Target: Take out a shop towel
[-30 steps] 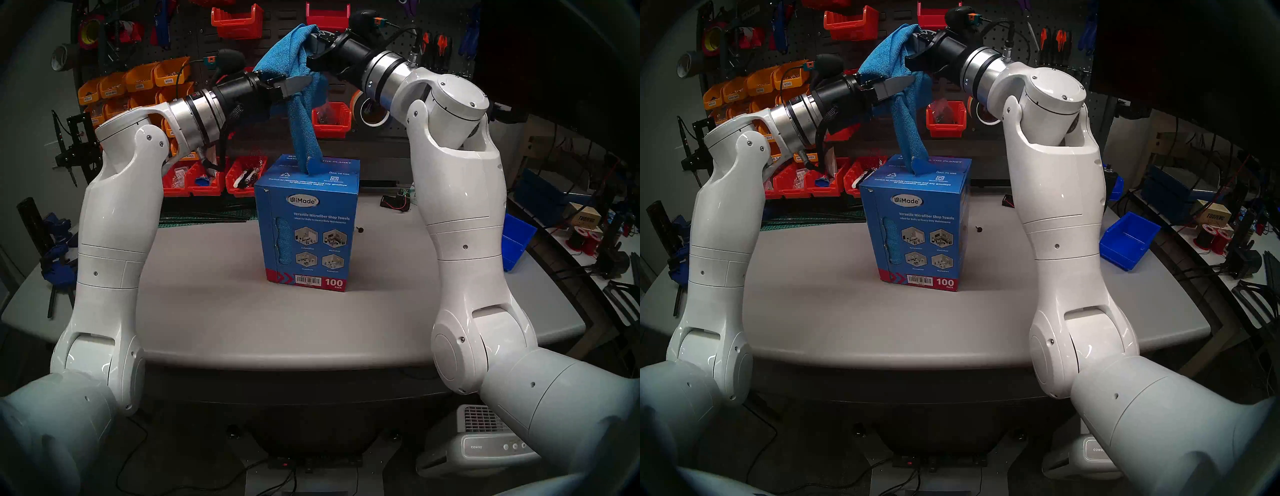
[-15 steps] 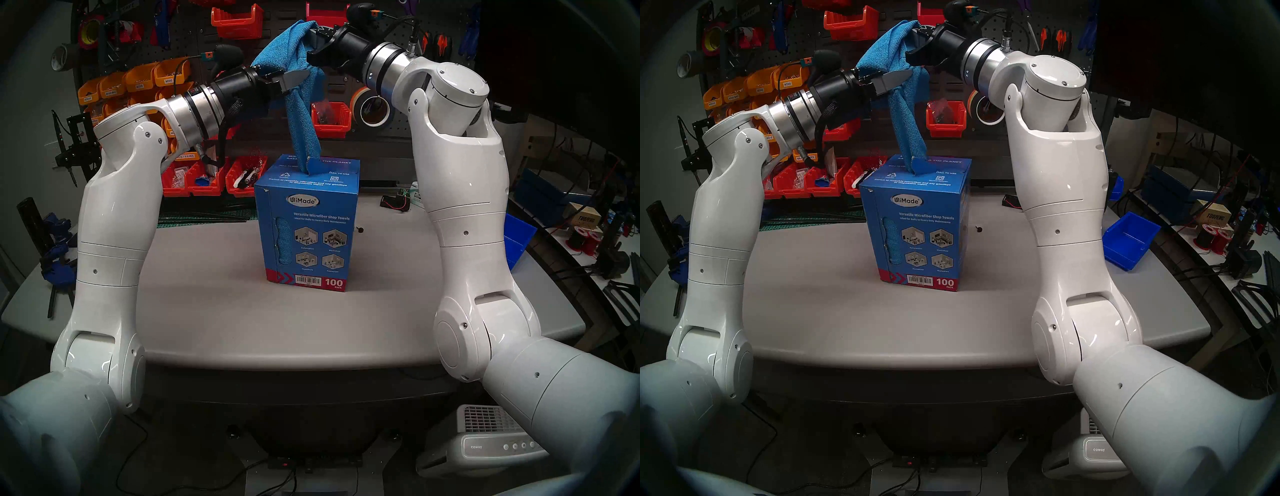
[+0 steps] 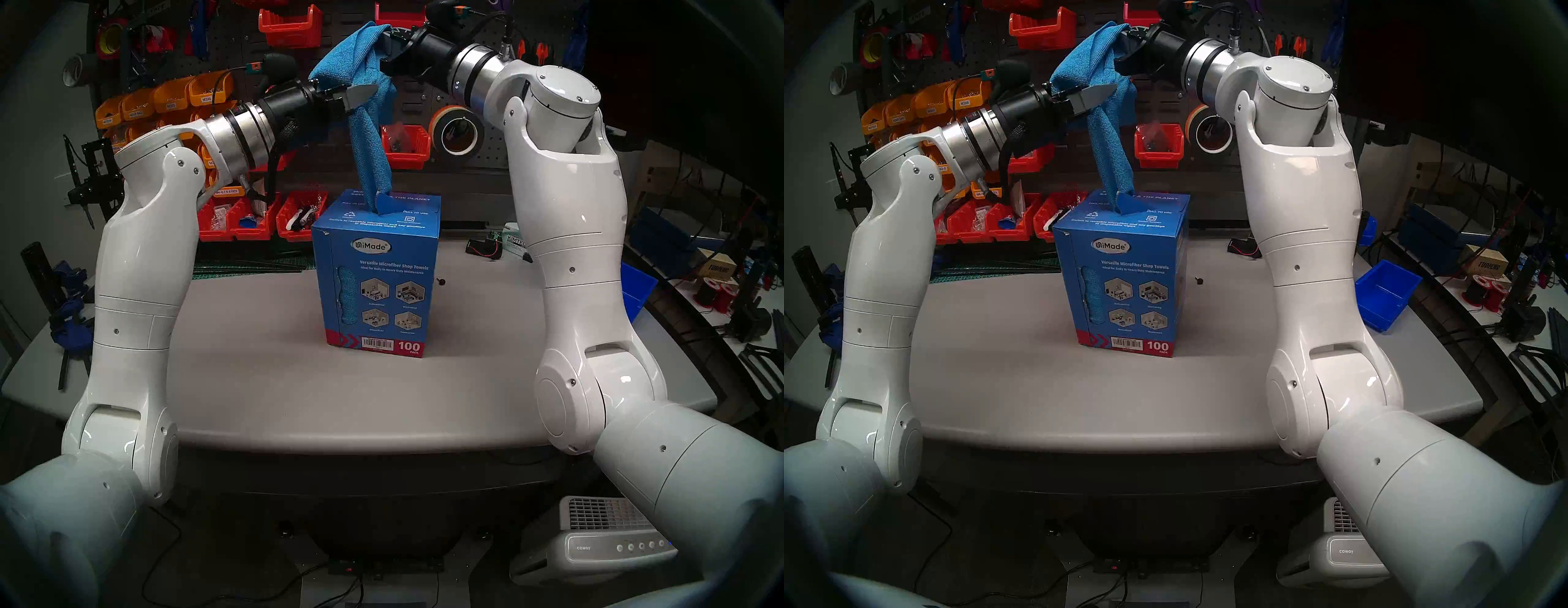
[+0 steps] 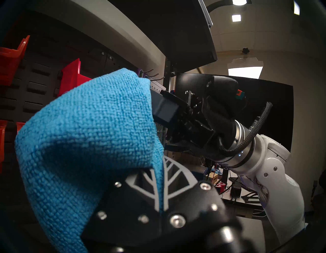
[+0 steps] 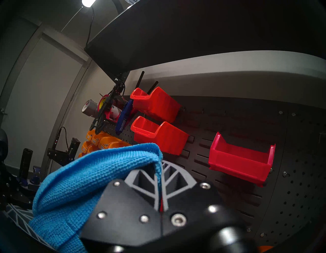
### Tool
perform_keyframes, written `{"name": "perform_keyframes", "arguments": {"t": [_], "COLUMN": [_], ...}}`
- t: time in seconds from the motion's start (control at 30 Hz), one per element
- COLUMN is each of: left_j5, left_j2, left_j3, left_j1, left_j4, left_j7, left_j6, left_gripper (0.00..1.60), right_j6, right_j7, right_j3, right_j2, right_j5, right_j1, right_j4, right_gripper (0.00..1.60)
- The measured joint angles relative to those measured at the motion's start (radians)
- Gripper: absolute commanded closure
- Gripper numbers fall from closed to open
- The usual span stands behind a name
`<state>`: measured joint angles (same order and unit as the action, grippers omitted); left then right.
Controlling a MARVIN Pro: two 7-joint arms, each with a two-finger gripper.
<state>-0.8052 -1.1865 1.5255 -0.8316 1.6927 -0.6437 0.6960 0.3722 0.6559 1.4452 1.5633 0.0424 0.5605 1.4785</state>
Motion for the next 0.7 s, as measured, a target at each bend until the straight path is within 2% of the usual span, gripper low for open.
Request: {"name": "perform_keyframes", "arguments": {"t": [0.7], "left_j5": [-0.003], "left_j2": [-0.002], "left_j3": [-0.009], "left_j1": [0.005], "left_j4": [0.002], "left_j7": [0.009], "left_j6": [0.0], "left_gripper": [1.6], "right_j6": [-0.009], "right_j7": [0.029], "right_j3": [0.033], "right_j2": [-0.006], "right_j5": [-0.074], "right_j1": [-0.051], "right_j4": [-0.033], "right_gripper": [1.6]}}
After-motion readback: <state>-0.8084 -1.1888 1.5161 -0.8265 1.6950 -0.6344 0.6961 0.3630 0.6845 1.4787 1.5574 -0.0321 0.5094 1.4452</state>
